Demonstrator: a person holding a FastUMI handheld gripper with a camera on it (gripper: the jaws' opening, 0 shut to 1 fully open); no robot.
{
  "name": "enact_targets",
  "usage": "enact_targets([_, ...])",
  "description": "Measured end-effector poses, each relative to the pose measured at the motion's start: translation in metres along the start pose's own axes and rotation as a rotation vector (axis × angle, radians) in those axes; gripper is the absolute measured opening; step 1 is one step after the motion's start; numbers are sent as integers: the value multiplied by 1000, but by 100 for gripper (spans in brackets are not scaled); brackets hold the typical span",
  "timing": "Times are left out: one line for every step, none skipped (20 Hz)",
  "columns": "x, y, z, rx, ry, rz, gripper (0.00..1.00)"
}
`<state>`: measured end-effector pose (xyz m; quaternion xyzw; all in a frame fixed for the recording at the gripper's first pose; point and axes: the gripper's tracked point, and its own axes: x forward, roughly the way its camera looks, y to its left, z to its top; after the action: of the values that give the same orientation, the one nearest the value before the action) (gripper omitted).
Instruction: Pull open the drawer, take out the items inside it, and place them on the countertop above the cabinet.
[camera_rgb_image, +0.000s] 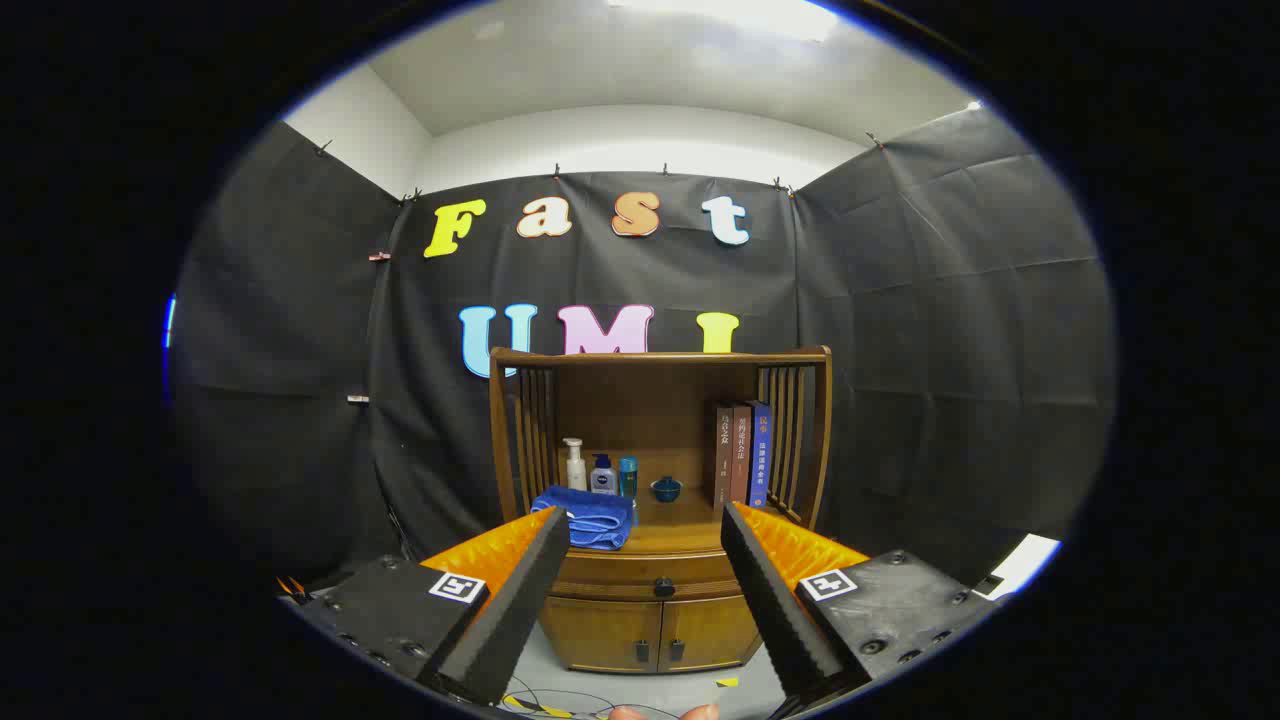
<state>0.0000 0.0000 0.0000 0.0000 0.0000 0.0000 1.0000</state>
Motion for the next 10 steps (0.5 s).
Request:
enact_targets([0,0,0,0,1,0,98])
enact_targets([0,-1,0,0,0,-1,99])
enact_targets([-1,-2,-1,1,0,-1,99])
enact_targets([-1,-1,0,2,0,-1,98])
enact_targets([-1,-1,0,1,0,-1,98])
enact_targets([-2,-1,1,1,-1,-2,98])
enact_targets([-2,-1,1,1,-2,-2,98])
enact_targets([-1,-1,1,2,-2,-2,98])
enact_targets([-1,-1,1,2,-1,-3,98])
enact_targets([0,-1,1,2,-1,-3,99])
